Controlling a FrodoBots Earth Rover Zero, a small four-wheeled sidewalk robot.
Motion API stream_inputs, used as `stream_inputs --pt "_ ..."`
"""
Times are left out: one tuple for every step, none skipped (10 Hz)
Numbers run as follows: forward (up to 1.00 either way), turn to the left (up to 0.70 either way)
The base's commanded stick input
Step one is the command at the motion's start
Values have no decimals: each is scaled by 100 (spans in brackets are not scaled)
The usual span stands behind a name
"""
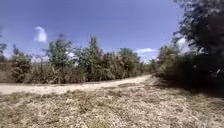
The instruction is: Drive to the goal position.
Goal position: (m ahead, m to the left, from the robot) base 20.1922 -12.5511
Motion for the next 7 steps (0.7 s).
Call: stream_inputs --pt "70 0" --pt "70 0" --pt "70 0" --pt "70 0" --pt "70 0" --pt "70 0" --pt "70 0"
